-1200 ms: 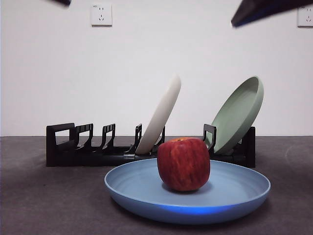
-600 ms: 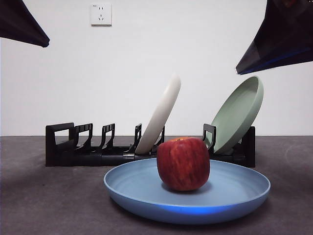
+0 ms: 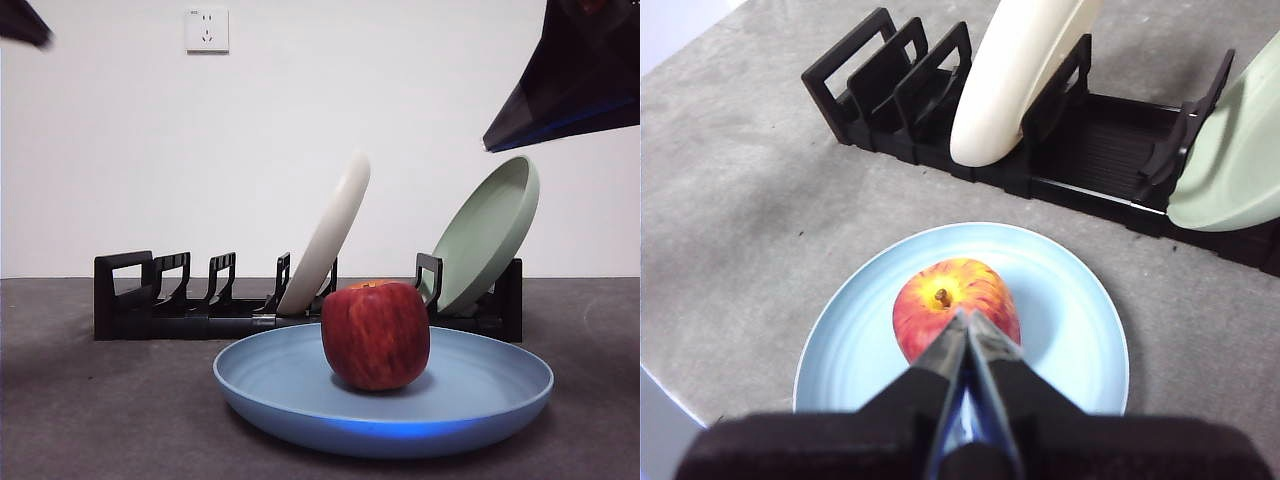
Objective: Take the blue plate from the plate rack,put the plate on the table,take the apple from the table,put the apple in the plate
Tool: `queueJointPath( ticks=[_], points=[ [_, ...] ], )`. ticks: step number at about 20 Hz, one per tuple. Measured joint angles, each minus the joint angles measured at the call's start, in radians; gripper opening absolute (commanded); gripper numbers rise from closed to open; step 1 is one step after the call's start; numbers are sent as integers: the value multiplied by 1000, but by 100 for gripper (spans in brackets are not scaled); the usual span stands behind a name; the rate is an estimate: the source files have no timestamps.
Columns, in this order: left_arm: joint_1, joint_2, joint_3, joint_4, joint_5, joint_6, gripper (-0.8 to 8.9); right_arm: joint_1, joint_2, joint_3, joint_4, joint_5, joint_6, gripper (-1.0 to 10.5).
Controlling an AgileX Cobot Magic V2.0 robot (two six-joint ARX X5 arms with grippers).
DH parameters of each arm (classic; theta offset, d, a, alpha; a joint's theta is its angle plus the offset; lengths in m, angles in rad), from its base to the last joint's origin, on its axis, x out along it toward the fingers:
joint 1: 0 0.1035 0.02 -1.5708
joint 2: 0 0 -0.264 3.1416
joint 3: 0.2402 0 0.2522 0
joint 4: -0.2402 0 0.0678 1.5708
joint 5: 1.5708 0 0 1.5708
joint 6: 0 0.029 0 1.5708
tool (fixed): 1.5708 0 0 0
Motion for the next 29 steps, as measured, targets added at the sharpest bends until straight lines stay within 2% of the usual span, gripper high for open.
queueJointPath(
  ticks=[5,9,13,16,19,24,29],
  points=[
    [211,-173,-17,0,-3,43,-3,0,0,0,0,1,0,-11],
    [343,-255,-153,7,-3,78,-3,0,0,0,0,1,0,-11],
    [421,-346,-347,162,-3,90,-3,0,0,0,0,1,0,-11],
    [443,-417,-481,240,-3,90,-3,0,0,0,0,1,0,-11],
    [447,-475,-547,240,-3,90,-3,0,0,0,0,1,0,-11],
    [447,-494,-551,164,-6,92,-3,0,-1,0,0,1,0,-11],
    [447,-494,-551,164,-6,92,-3,0,-1,0,0,1,0,-11]
  ],
)
